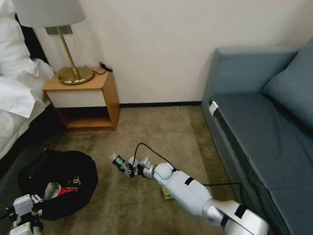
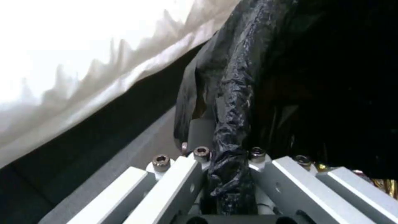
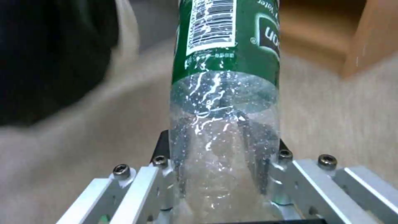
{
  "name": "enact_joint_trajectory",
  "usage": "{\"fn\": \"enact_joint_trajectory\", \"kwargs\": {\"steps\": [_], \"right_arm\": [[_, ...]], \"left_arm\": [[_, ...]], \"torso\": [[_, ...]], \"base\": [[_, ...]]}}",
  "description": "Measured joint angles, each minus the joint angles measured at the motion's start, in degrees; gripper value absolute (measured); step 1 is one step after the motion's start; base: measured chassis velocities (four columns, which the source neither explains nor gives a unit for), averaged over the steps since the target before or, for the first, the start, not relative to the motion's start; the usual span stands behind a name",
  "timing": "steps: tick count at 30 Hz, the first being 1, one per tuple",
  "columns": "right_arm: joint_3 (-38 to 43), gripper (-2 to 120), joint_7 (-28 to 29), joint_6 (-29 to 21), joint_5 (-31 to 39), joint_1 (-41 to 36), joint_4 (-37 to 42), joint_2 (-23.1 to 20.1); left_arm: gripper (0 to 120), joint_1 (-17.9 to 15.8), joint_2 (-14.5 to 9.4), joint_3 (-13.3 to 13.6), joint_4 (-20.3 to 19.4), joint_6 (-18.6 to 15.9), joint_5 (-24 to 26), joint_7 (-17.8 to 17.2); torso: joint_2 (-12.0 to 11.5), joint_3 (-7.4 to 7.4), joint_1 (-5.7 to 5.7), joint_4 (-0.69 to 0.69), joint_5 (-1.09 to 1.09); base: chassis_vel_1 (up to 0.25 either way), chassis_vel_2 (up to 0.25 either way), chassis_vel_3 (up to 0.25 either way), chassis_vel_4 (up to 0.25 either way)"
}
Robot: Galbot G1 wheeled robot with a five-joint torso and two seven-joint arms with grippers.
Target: Pick up the trash bin, then pick up the garbage on the floor and place it into the trash bin.
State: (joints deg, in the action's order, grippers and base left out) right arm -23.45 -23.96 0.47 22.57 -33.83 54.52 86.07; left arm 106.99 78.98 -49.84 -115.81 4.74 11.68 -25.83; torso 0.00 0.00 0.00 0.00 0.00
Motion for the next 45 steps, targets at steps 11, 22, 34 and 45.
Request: {"fn": "enact_joint_trajectory", "kwargs": {"steps": [11, 22, 34, 45], "right_arm": [[-1.55, 29, -0.99, -2.38, 8.97, -1.67, 17.12, -3.39], [-3.89, 29, -6.51, -3.31, 12.87, -0.54, 20.63, -3.46], [-7.95, 29, -7.51, -3.04, 13.56, 3.96, 13.35, 1.86], [-11.91, 29, -9.25, -0.18, 11.9, 5.06, 4.23, 6.13]], "left_arm": [[2, -2.42, 0.95, 0.63, -0.29, -3.37, 2.08, -1.75], [2, -4.18, 1.76, 1.42, -1.53, -5.91, 2.21, -2.27], [2, -4.0, 2.2, 1.75, -2.4, -6.03, 1.31, -2.15], [2, -3.3, 3.83, 2.2, -4.62, -6.14, 1.38, -1.87]], "torso": [[0.0, 0.0, 0.0, 0.01, 0.0], [0.0, 0.0, 0.0, 0.0, 0.0], [0.0, 0.0, 0.0, 0.01, -0.01], [0.0, 0.0, 0.0, 0.01, -0.01]], "base": [[0.0, 0.0, 0.0, 0.0], [0.0, 0.0, 0.0, 0.0], [0.0, 0.0, 0.0, 0.0], [0.0, 0.0, 0.0, 0.0]]}}
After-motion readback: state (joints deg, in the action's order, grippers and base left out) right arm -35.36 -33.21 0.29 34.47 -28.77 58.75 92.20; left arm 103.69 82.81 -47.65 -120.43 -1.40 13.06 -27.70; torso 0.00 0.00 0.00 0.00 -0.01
